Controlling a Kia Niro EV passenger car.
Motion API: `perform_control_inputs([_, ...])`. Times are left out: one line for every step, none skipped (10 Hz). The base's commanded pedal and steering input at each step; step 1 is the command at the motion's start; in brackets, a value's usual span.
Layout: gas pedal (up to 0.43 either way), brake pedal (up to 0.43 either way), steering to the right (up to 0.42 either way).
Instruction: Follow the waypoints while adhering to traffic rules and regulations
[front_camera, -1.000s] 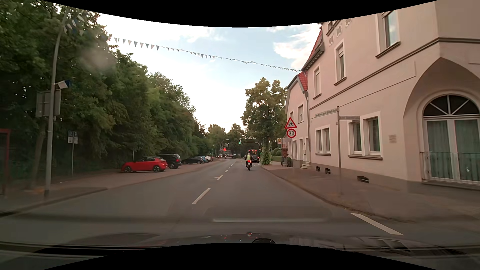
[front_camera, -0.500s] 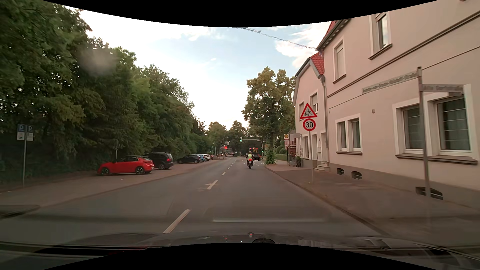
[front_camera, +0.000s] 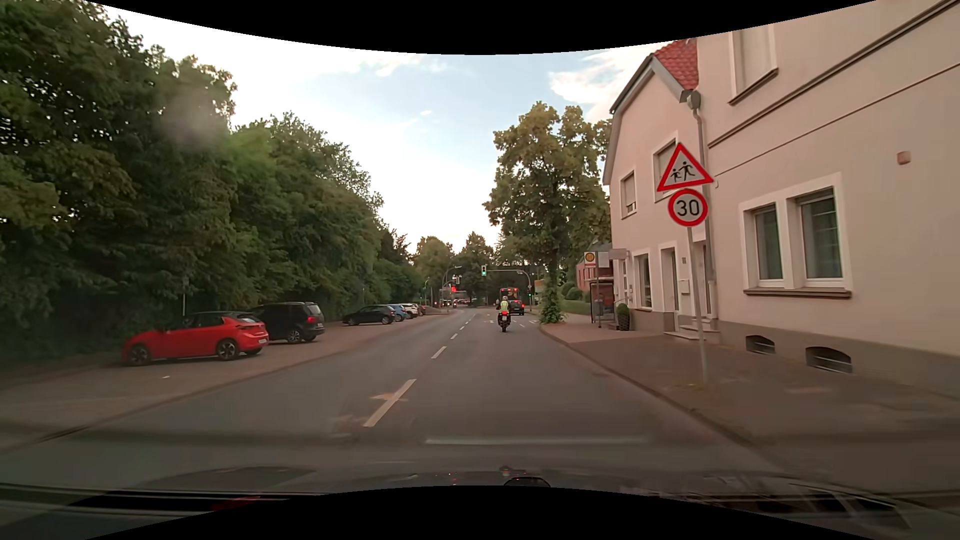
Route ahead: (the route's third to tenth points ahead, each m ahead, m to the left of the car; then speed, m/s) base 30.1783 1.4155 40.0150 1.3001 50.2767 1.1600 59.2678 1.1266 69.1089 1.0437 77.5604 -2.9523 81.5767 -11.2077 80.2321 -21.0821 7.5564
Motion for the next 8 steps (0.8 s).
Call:
perform_control_inputs([0.000,0.000,-0.010])
perform_control_inputs([0.000,0.000,-0.009])
perform_control_inputs([0.000,0.000,-0.009])
perform_control_inputs([0.000,0.000,-0.009])
perform_control_inputs([0.000,0.000,-0.005])
perform_control_inputs([0.000,0.000,-0.003])
perform_control_inputs([0.008,0.000,-0.002])
perform_control_inputs([0.028,0.000,0.000])
